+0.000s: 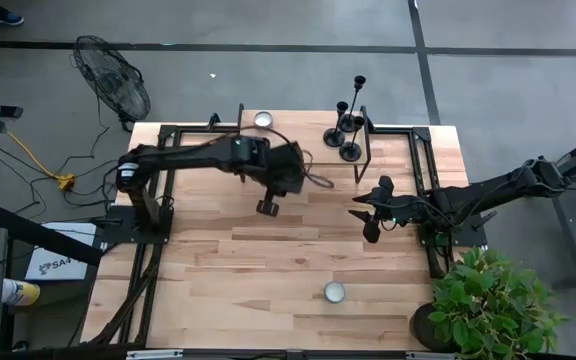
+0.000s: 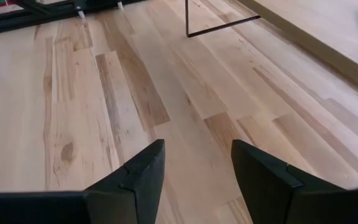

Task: Pick & Place candle stick holders
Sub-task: Put the red scented candle on the shelf

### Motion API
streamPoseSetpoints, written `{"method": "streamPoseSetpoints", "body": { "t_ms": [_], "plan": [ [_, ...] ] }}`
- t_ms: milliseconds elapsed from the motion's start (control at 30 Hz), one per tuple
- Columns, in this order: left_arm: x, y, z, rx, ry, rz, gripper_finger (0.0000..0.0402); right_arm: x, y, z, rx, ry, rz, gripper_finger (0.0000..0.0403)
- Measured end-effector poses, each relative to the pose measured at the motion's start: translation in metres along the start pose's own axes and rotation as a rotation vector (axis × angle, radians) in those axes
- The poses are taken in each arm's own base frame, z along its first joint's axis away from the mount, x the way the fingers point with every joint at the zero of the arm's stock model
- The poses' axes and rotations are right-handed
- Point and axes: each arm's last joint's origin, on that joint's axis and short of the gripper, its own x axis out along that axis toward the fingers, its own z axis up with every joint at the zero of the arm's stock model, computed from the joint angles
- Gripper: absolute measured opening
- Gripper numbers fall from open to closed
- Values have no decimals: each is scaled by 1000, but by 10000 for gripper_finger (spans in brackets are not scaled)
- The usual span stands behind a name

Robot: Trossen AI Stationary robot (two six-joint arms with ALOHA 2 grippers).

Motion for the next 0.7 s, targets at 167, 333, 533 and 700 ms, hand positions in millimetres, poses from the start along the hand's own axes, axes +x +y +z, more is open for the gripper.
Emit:
{"method": "streamPoseSetpoints", "body": {
  "t_ms": [167,333,533,700],
  "plan": [
    [-12,26,-15,-69,4,75,1,0,0,0,23,-3,-3,181],
    [-11,61,-33,-184,2,142,1,0,0,0,35,-4,-3,181],
    [-8,96,-47,-331,-71,205,1,0,0,1,47,-13,1,181],
    [-13,115,-52,-530,-170,264,1,0,0,1,54,-13,1,181]
  ]
}}
